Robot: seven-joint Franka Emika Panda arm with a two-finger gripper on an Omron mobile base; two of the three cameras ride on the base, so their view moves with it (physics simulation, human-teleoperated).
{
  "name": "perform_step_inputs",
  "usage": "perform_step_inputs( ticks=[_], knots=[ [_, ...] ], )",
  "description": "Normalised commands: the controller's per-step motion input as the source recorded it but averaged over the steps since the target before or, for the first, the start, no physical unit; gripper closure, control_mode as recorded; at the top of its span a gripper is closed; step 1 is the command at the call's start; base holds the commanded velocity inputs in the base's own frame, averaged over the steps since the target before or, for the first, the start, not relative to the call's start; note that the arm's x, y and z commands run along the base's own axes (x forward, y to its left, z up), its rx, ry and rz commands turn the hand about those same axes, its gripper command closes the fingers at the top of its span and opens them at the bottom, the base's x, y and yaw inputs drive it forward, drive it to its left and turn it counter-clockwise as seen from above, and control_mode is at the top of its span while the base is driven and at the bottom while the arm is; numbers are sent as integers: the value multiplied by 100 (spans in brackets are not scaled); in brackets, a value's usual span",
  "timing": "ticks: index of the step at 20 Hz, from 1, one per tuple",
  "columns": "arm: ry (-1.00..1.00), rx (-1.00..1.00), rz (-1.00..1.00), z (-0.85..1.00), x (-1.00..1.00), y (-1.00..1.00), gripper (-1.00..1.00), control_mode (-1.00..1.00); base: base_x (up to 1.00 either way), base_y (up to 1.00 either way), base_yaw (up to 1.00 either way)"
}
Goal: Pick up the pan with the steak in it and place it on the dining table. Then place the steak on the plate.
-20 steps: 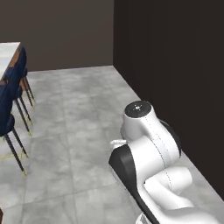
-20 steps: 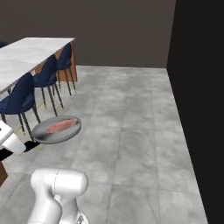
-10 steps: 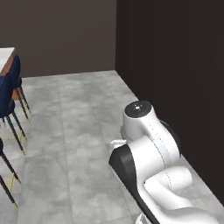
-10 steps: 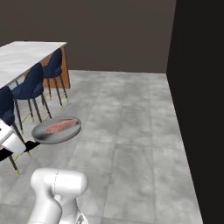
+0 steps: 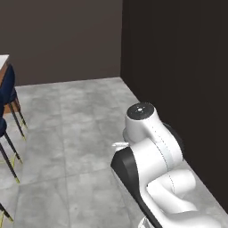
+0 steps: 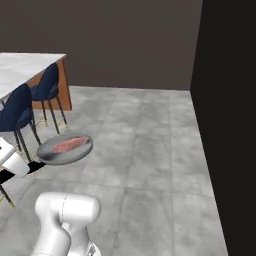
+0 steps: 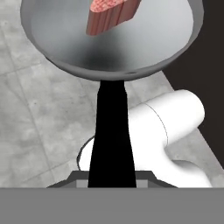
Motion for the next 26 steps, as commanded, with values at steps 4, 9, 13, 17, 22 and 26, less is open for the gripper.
perform_step_inputs(
  ticks=[4, 9, 13, 17, 22, 26],
  knots=[
    [0, 0, 0, 0, 0, 0, 100, 100, 100, -25, 0],
    [0, 0, 0, 0, 0, 0, 100, 100, 100, -26, 0],
    [0, 0, 0, 0, 0, 0, 100, 100, 100, -26, 0],
    [0, 0, 0, 0, 0, 0, 100, 100, 100, -25, 0],
    [0, 0, 0, 0, 0, 0, 100, 100, 100, -26, 0],
    [0, 0, 0, 0, 0, 0, 100, 100, 100, -25, 0]
  ],
)
